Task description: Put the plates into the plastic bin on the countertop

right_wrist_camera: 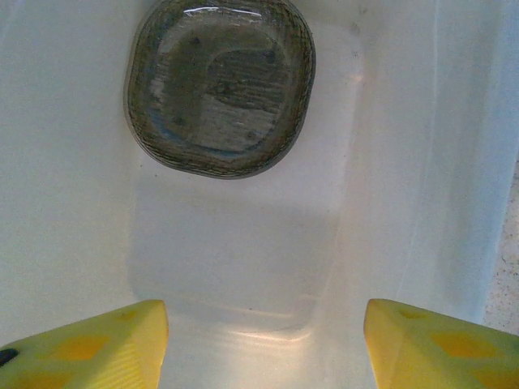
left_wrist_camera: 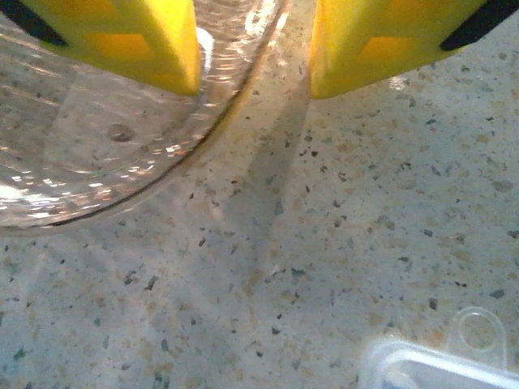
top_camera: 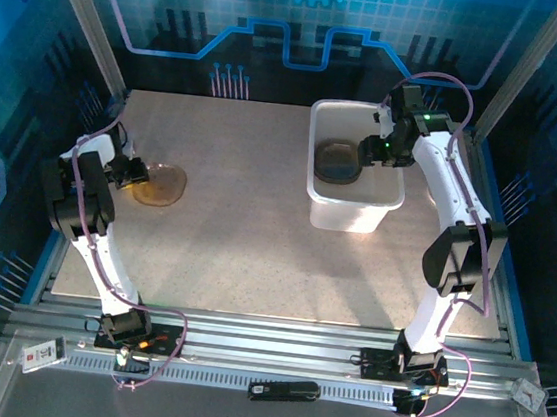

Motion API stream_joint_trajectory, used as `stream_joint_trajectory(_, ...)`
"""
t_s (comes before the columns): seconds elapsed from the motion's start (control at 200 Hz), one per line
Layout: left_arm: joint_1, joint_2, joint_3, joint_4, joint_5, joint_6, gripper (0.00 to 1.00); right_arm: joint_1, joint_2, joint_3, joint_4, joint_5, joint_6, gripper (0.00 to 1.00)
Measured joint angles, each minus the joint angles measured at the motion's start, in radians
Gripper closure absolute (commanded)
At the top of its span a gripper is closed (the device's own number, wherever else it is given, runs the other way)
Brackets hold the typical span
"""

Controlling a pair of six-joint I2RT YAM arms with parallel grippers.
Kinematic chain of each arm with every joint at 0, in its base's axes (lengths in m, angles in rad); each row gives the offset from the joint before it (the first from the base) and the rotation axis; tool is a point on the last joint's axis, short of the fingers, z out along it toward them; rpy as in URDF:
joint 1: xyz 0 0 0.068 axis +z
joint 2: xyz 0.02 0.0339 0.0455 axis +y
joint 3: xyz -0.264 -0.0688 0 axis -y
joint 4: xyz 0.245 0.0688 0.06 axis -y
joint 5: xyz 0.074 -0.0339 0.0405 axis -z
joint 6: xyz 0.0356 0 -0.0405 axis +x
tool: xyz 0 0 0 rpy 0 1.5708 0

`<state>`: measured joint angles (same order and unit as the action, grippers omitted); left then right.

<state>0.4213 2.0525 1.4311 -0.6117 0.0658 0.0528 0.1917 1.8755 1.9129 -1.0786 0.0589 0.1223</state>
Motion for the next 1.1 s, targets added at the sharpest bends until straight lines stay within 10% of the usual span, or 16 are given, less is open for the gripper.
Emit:
stream_joint_trajectory(0.57, -0.094, -0.163, -0.125, -0.019, 0.037, -0.048, 0.99, 0.000, -0.065, -0.072, 0.046, -0.048, 0.000, 0.35)
stream_joint_trajectory(1.101, -0.269, -0.537, -0.200, -0.037, 0.146, -0.248, 1.00, 0.086, -0.095, -0.032, 0.040, -0.204, 0.031, 0.38)
